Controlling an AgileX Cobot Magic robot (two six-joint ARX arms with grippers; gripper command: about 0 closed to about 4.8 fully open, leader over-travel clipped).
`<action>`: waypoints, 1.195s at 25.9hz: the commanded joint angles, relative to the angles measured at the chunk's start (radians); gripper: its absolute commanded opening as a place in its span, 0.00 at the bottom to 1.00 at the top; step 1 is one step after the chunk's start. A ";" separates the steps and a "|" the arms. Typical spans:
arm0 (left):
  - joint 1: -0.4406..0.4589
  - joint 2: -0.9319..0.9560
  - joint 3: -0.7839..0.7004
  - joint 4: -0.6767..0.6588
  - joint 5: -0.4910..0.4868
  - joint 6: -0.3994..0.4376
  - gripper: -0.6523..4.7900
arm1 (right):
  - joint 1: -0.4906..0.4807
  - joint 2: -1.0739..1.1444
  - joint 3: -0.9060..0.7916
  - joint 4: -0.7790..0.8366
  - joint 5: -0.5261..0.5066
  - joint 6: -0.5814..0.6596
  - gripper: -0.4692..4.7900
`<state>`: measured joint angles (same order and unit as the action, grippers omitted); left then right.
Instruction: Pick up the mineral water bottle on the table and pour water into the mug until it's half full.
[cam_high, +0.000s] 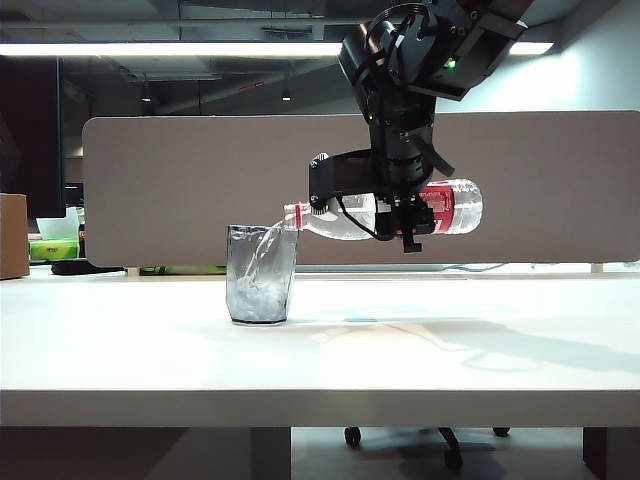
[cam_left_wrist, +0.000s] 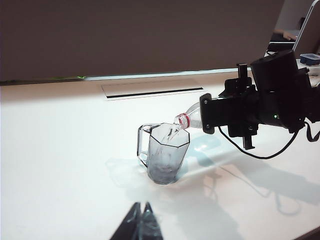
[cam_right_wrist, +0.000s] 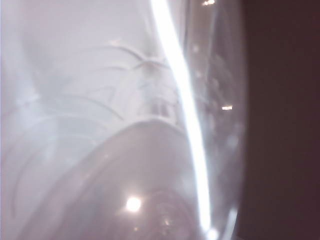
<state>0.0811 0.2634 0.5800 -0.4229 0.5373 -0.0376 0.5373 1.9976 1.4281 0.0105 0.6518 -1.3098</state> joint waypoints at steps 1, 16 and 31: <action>0.000 0.000 0.004 0.010 -0.002 0.004 0.11 | 0.006 -0.013 0.010 0.070 0.026 -0.008 0.61; 0.000 0.000 0.004 0.013 -0.002 0.004 0.11 | 0.044 -0.014 0.010 0.076 0.027 -0.008 0.61; 0.000 0.000 0.004 0.012 -0.002 0.004 0.11 | 0.044 -0.014 0.010 0.076 0.045 0.032 0.61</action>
<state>0.0811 0.2638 0.5800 -0.4232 0.5373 -0.0376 0.5797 1.9976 1.4281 0.0467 0.6888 -1.3140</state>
